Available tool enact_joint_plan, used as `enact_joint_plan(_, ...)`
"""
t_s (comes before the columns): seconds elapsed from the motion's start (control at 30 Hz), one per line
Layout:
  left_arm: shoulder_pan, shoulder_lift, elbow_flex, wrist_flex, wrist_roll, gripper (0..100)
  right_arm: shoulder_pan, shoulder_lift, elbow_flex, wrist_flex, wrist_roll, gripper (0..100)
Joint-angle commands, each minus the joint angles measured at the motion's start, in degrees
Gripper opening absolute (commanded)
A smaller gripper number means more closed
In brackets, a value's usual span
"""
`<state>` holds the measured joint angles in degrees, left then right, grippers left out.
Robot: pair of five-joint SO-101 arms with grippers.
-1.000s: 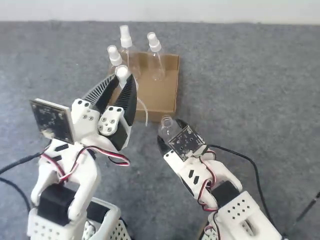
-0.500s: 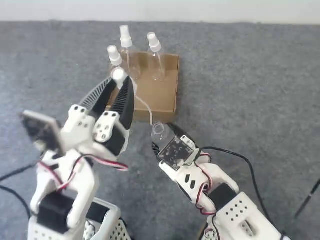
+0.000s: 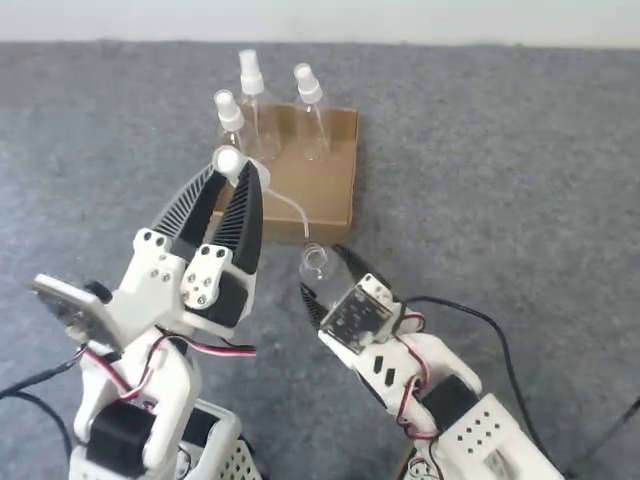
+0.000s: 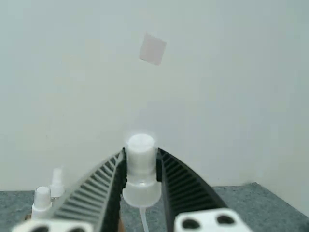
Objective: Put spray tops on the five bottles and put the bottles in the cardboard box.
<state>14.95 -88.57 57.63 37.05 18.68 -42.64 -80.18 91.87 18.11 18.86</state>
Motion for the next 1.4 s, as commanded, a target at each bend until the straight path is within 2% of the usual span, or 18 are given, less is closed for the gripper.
enact_joint_plan(0.0,0.5,0.1,1.3,-2.2,0.8,3,-0.1,-11.9,2.5,-0.9,0.4,10.1)
enact_joint_plan(0.23,0.6,0.2,1.5,-2.0,0.8,3,-0.1,-21.8,4.7,4.5,0.2,10.0)
enact_joint_plan(1.0,0.6,-0.1,-5.1,0.9,0.8,3,-0.1,-22.0,4.7,5.2,0.2,10.0)
enact_joint_plan(1.17,0.6,-0.1,-9.0,5.5,0.8,3,-0.1,-22.0,4.7,5.2,0.2,10.0)
enact_joint_plan(1.37,0.6,-0.1,-10.1,6.1,0.8,3,-0.1,-22.0,4.7,5.2,0.2,10.0)
